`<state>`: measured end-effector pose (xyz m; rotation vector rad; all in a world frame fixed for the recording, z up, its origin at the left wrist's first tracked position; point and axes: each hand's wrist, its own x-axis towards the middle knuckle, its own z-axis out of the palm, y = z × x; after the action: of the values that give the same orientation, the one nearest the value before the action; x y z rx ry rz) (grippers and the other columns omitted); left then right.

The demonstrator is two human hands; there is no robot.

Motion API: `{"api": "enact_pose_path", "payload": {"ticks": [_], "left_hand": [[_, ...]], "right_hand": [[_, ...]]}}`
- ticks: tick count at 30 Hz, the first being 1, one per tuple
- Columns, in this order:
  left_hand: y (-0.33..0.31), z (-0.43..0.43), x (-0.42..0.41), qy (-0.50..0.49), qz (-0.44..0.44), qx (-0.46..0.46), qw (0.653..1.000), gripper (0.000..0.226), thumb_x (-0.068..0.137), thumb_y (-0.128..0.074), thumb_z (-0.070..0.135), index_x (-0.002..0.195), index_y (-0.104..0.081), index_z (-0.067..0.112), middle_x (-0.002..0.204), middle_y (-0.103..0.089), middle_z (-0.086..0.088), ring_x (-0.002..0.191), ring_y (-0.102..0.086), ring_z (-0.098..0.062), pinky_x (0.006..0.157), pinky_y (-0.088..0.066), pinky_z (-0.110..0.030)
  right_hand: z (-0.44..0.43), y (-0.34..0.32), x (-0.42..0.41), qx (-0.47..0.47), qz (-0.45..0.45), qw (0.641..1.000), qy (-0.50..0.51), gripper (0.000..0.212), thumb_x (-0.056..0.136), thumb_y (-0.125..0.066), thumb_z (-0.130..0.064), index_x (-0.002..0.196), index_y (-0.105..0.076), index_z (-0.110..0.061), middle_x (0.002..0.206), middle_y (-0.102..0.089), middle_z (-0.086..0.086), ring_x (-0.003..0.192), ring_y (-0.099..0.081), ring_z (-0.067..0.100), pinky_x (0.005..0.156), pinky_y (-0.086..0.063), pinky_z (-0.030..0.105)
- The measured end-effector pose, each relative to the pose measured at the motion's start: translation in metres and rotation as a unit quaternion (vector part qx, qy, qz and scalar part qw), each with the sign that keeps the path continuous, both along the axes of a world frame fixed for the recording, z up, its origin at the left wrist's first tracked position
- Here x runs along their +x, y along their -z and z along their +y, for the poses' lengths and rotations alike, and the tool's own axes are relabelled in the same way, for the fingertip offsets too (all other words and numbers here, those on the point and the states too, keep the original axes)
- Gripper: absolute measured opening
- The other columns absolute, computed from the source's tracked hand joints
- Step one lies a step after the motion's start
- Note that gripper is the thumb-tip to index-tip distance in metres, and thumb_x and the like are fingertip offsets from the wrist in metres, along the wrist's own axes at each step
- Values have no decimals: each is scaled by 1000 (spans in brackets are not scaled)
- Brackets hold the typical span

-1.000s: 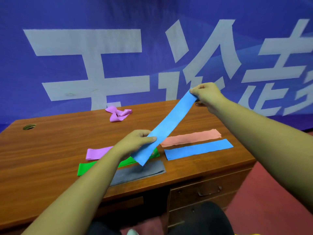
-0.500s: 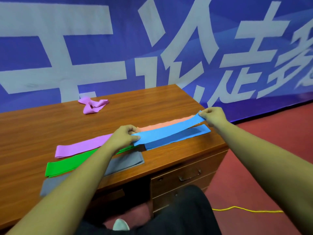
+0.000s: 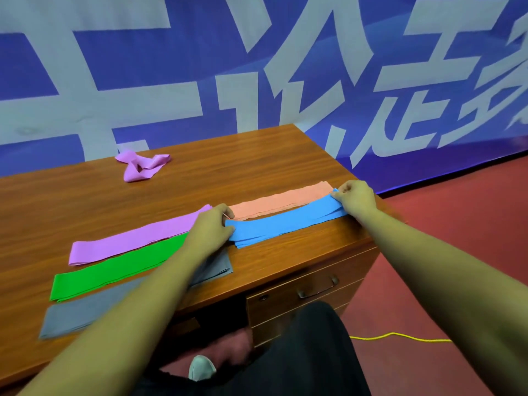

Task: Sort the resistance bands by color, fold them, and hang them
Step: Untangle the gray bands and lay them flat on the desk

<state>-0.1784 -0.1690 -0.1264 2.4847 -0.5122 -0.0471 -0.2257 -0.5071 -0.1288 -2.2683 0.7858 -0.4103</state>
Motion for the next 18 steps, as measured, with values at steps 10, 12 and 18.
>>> {"api": "enact_pose_path", "payload": {"ticks": [10,12,18], "left_hand": [[11,-7,-2,15,-24,14,1000,16,82,-64,7,94,-59,17,80,-58,0,78,-55,-19,67,-35,-26],[14,-6,-2,27,-47,53,997,14,85,-65,11,98,-61,13,87,-56,-1,87,-57,-23,71,-36,-27],[18,1,-7,53,-127,103,985,18,88,-60,25,105,-60,19,106,-46,-1,92,-57,-23,72,-50,-37]], "right_hand": [[3,24,-5,-82,-33,996,24,16,90,-63,-26,79,-63,-14,85,-66,8,82,-59,28,73,-50,39],[-1,31,-6,-100,-5,995,28,13,89,-65,-28,81,-65,-18,95,-66,11,90,-61,30,79,-52,41],[12,29,-19,-169,-19,985,38,25,91,-61,-24,113,-61,-11,112,-55,15,109,-51,33,95,-44,43]]}}
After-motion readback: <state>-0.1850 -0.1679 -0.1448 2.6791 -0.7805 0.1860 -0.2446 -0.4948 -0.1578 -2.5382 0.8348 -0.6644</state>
